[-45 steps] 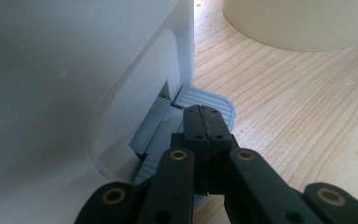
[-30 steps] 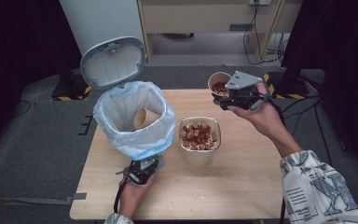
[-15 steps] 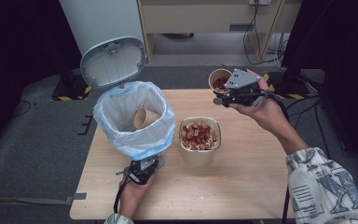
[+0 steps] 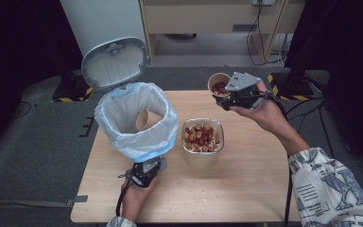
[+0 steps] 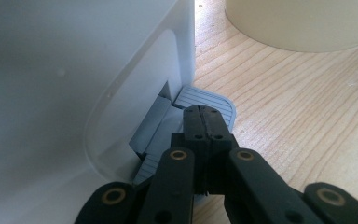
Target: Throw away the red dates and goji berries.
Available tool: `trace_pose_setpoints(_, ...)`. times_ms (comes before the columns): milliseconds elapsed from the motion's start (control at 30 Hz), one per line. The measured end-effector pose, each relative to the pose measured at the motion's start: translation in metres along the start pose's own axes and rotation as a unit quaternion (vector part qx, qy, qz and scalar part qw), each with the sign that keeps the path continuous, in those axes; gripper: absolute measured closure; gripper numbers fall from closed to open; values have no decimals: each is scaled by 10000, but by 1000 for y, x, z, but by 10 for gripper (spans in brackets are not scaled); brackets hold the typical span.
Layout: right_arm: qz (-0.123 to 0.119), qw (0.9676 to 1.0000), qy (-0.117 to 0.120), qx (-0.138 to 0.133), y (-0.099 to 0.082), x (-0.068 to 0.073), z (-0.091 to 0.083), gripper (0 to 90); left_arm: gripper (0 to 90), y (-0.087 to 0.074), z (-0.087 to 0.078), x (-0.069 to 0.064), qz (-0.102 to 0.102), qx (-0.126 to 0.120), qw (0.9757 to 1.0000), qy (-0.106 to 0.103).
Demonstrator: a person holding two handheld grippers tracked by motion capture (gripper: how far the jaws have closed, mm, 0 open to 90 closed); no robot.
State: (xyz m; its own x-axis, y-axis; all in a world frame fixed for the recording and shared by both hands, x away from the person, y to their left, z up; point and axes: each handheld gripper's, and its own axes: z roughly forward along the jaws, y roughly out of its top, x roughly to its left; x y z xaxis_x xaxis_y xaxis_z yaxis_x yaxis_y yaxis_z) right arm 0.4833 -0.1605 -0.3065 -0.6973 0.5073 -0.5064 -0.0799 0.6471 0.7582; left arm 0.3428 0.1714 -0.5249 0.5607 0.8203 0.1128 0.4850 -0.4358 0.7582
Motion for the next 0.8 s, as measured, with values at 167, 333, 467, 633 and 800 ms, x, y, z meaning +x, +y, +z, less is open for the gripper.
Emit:
trace_pose_setpoints(167,13,10000,-14,23,0,3,-4,306,897,0,0,0,5,-4,10000,-1)
trace_pose_setpoints(333,-42,9999,35,91,0,9,-4,306,896,0,0,0,-11,-25,10000,-16)
trace_pose_setpoints(467,-158,9998,20,147,0,13,-3,306,897,0,0,-1,1,-26,10000,-6)
trace_pose_setpoints(633,-512,9983,-82,259,6,18,-1,306,896,0,1,-1,5,-22,10000,-5)
trace_pose_setpoints(800,-627,9976,-148,242,12,18,-4,306,897,1,0,-1,43,6,10000,11)
